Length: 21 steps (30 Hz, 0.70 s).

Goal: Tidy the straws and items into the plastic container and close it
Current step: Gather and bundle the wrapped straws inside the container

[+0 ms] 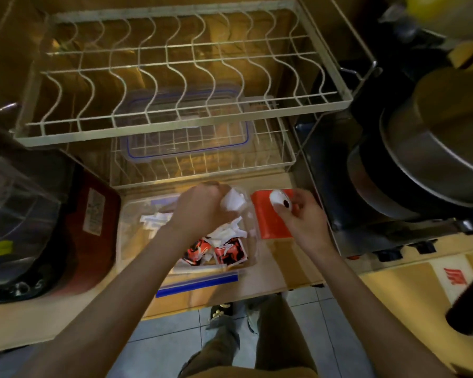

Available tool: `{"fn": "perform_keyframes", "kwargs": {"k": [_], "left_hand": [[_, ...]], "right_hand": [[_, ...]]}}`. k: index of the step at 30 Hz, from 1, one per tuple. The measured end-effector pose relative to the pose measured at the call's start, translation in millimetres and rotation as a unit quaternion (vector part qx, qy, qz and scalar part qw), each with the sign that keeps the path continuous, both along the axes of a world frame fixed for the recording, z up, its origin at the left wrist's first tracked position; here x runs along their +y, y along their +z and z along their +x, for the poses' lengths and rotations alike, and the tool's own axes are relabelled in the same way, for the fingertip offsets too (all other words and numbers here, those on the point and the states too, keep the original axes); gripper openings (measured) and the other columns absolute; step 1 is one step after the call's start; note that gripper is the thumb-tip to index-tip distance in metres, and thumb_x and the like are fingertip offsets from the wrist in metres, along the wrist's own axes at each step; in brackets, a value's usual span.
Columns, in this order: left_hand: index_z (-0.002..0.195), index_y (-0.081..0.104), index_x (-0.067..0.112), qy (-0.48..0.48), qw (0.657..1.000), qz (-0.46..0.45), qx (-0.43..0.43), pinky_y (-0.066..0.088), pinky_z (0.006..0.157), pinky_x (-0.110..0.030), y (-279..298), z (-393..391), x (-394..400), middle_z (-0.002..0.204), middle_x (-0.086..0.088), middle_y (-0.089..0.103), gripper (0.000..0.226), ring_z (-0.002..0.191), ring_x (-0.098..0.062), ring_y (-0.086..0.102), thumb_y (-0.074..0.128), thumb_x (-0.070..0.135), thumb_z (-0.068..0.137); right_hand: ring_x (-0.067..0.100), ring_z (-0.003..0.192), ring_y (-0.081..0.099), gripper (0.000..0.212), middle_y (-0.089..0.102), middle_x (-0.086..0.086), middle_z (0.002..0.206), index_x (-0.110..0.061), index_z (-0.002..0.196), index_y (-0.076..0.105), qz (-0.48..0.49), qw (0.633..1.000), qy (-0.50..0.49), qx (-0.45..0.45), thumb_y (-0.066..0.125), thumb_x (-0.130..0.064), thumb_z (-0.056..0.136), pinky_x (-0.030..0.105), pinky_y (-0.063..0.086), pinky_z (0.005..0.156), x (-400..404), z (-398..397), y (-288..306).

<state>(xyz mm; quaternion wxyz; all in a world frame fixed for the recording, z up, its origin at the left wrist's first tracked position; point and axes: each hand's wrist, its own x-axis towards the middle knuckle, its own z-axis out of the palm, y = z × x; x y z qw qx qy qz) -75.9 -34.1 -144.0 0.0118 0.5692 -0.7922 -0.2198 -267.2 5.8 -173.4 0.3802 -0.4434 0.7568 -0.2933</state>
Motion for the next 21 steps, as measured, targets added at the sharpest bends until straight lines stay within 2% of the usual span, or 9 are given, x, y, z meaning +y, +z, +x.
{"fn": "perform_keyframes", "kwargs": {"k": [4, 7, 10, 13, 16, 21], "left_hand": [[0.101, 0.061, 0.009, -0.003, 1.0, -0.008, 0.023, 0.043, 0.069, -0.034, -12, -42, -16, 0.1, -0.013, 0.067, 0.044, 0.094, -0.032, 0.061, 0.062, 0.047, 0.079], [0.09, 0.062, 0.01, 0.014, 0.999, 0.006, 0.031, 0.038, 0.063, -0.033, -22, -69, -28, 0.096, -0.013, 0.068, 0.041, 0.09, -0.032, 0.062, 0.061, 0.049, 0.078], [0.095, 0.063, 0.009, 0.015, 1.0, 0.011, 0.022, 0.047, 0.07, -0.038, -32, -88, -37, 0.1, -0.014, 0.068, 0.048, 0.092, -0.032, 0.063, 0.06, 0.054, 0.077], [0.095, 0.065, 0.01, 0.005, 1.0, 0.016, -0.003, 0.049, 0.071, -0.036, -39, -102, -41, 0.101, -0.015, 0.068, 0.049, 0.091, -0.031, 0.064, 0.06, 0.055, 0.077], [0.088, 0.065, 0.009, -0.01, 1.0, 0.028, 0.004, 0.042, 0.066, -0.032, -42, -108, -41, 0.097, -0.014, 0.068, 0.04, 0.079, -0.024, 0.058, 0.064, 0.048, 0.076], [0.094, 0.067, 0.012, -0.024, 0.996, 0.075, 0.05, 0.042, 0.071, -0.03, -48, -107, -43, 0.099, -0.014, 0.065, 0.034, 0.091, -0.028, 0.061, 0.067, 0.04, 0.075]], "right_hand": [[0.019, 0.103, 0.06, 0.039, 0.06, 0.003, 0.115, -0.017, 0.121, 0.053, -0.012, 0.993, 0.056, 0.101, 0.062, -0.032, 0.086, 0.034, 0.049, 0.09, 13, -13, -15], [0.022, 0.113, 0.055, 0.044, 0.052, 0.004, 0.129, -0.017, 0.129, 0.049, -0.026, 0.982, 0.136, 0.128, 0.061, -0.019, 0.087, 0.033, 0.045, 0.097, 21, -19, -18], [0.02, 0.123, 0.047, 0.054, 0.042, 0.001, 0.141, -0.02, 0.137, 0.042, -0.017, 0.972, 0.18, 0.147, 0.058, -0.01, 0.087, 0.033, 0.039, 0.106, 23, -23, -18], [0.02, 0.128, 0.043, 0.058, 0.037, -0.001, 0.144, -0.022, 0.138, 0.04, -0.013, 0.973, 0.193, 0.127, 0.058, -0.004, 0.086, 0.034, 0.038, 0.108, 21, -27, -19], [0.016, 0.127, 0.043, 0.061, 0.035, -0.003, 0.145, -0.026, 0.141, 0.035, -0.006, 0.965, 0.22, 0.142, 0.057, -0.005, 0.087, 0.028, 0.04, 0.104, 23, -32, -21], [0.019, 0.126, 0.046, 0.054, 0.046, 0.0, 0.141, -0.02, 0.138, 0.039, -0.019, 0.969, 0.198, 0.144, 0.057, -0.011, 0.088, 0.031, 0.041, 0.105, 24, -33, -28]]}}
